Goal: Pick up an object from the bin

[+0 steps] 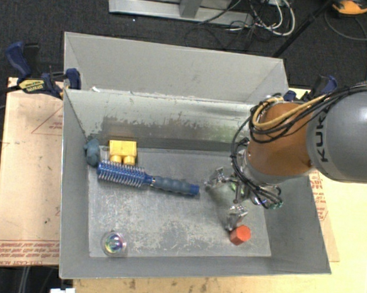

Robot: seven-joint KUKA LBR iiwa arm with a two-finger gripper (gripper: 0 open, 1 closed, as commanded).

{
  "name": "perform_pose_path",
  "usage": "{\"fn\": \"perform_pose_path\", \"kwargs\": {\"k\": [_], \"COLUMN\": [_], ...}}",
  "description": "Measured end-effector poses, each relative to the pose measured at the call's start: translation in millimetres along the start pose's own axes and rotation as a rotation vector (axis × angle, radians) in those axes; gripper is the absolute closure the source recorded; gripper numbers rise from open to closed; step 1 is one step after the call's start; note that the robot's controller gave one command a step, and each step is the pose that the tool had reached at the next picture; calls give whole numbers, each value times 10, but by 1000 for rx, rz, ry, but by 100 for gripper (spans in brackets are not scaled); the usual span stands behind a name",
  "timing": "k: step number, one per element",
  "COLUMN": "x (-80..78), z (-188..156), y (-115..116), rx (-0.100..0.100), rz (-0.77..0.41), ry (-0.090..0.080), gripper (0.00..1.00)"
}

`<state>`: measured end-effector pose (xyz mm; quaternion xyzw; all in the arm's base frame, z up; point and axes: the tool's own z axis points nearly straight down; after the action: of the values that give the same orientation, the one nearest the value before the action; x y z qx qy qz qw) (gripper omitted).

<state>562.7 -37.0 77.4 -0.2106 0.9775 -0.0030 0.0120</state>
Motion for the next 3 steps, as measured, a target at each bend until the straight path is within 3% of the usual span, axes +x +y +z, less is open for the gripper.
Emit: {"fn": "perform_pose_path", "kwargs": {"k": [1,2,3], "x": [-877,-1394,-1415], "z": [-230,30,6], "y": [972,1465,1460], "rx": [-15,-9,-11], "rz": [-241,-71,-69], "ry": [11,16,15], "gripper": [0,0,0]}}
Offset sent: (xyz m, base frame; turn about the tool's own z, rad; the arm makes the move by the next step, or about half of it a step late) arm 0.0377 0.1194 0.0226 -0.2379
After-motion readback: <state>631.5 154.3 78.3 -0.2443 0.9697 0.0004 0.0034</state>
